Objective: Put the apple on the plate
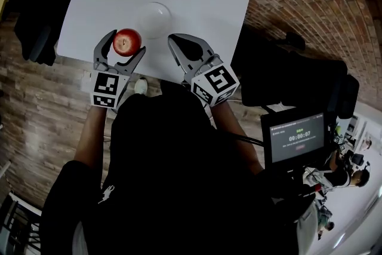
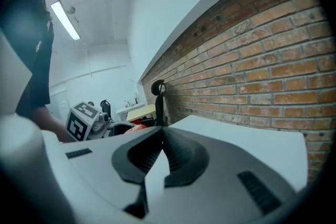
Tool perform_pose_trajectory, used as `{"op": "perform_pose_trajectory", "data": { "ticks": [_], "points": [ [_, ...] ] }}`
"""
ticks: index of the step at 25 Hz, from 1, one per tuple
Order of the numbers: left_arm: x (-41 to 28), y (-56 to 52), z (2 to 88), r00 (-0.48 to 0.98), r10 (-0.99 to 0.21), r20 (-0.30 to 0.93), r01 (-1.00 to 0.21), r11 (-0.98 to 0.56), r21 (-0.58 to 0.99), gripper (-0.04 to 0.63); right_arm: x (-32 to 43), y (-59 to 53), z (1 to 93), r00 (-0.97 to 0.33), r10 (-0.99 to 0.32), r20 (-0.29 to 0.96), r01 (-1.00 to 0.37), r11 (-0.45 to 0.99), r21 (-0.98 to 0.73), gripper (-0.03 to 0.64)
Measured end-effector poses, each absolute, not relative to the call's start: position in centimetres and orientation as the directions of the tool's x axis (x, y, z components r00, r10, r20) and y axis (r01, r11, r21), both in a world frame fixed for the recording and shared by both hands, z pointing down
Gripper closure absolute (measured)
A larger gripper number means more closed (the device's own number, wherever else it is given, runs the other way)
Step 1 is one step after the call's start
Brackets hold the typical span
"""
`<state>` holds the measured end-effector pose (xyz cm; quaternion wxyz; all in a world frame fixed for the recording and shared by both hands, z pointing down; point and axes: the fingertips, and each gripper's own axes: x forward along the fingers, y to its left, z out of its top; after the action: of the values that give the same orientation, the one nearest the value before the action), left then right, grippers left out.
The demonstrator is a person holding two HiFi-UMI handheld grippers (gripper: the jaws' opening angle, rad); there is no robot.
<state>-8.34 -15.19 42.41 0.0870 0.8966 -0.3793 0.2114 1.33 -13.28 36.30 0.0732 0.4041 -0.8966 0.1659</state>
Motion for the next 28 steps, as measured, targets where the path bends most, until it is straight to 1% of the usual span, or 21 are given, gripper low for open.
{"op": "perform_pose_trajectory", "data": {
  "ticks": [7, 12, 28],
  "points": [
    [-8.7, -15.4, 43.5, 0.602, -0.648, 0.467, -0.736, -0.677, 0.008, 0.19, 0.1, -14.4, 37.5, -0.71, -0.64, 0.296, -0.704, 0.665, -0.249, 0.614],
    [-6.3, -17.6, 45.4, 0.583, -0.639, 0.502, -0.746, -0.666, 0.018, 0.19, 2.0, -17.1, 39.3, -0.728, -0.601, 0.329, -0.682, 0.682, -0.264, 0.614],
    [-5.5, -19.2, 48.8, 0.586, -0.628, 0.513, -0.742, -0.67, 0.027, 0.19, 0.7, -18.0, 42.0, -0.743, -0.57, 0.351, -0.664, 0.691, -0.284, 0.614]
  ]
}}
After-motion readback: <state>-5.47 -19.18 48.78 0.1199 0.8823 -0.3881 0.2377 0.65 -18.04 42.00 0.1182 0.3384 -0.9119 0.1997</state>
